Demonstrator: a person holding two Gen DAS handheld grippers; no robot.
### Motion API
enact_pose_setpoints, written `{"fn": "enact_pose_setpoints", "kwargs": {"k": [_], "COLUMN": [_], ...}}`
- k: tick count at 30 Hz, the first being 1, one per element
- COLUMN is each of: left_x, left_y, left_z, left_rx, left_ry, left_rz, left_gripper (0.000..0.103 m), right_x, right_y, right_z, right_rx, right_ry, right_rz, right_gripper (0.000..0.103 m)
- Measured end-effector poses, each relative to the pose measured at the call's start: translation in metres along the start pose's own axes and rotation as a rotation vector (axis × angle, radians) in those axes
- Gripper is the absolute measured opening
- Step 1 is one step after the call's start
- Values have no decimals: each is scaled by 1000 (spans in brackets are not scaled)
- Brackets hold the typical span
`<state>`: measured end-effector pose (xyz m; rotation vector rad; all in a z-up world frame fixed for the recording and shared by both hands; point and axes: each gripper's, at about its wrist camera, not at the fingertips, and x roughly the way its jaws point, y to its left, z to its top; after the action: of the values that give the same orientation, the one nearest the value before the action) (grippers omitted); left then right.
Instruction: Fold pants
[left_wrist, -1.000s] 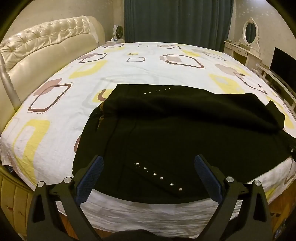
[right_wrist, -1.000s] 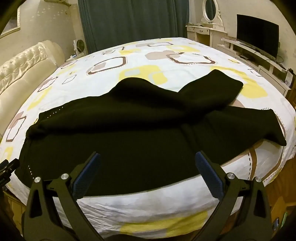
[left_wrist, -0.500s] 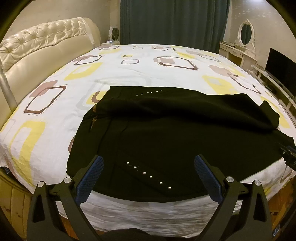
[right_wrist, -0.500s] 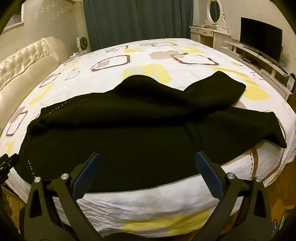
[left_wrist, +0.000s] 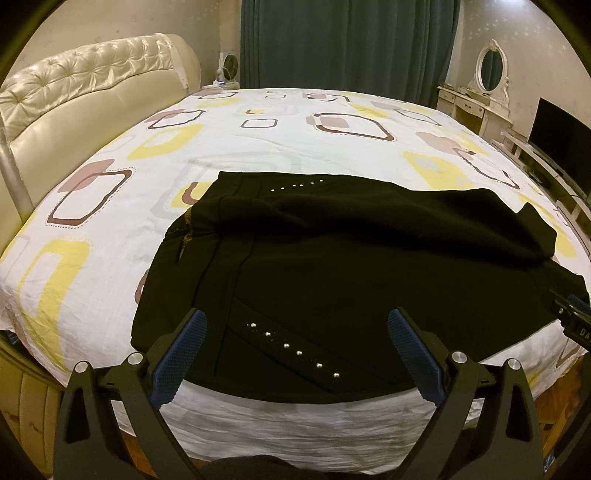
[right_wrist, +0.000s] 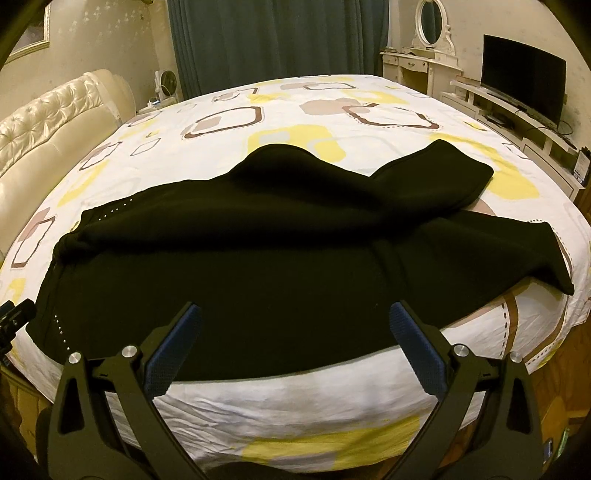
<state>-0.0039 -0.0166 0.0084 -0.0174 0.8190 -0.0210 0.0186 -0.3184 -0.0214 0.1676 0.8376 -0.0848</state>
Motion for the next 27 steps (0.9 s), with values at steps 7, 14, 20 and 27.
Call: {"fn": "enact_pose_setpoints", "kwargs": {"k": [7, 14, 20, 27], "left_x": [0, 0, 0, 1], "left_y": [0, -1, 0, 0], "left_z": [0, 1, 1, 1], "left_rx": [-4, -6, -6, -7], "left_ry": [-3, -3, -4, -3], "left_rz": [0, 0, 1, -1], "left_gripper": [98, 98, 98, 98], "right_x": [0, 0, 0, 0], "right_y": [1, 2, 3, 4], "right_z": [-2, -2, -2, -3], "right_rx": [-1, -2, -4, -2], "right_ry": [-6, -3, -2, -1], "right_rz": [0, 1, 1, 3], "right_gripper": [101, 101, 101, 101]}}
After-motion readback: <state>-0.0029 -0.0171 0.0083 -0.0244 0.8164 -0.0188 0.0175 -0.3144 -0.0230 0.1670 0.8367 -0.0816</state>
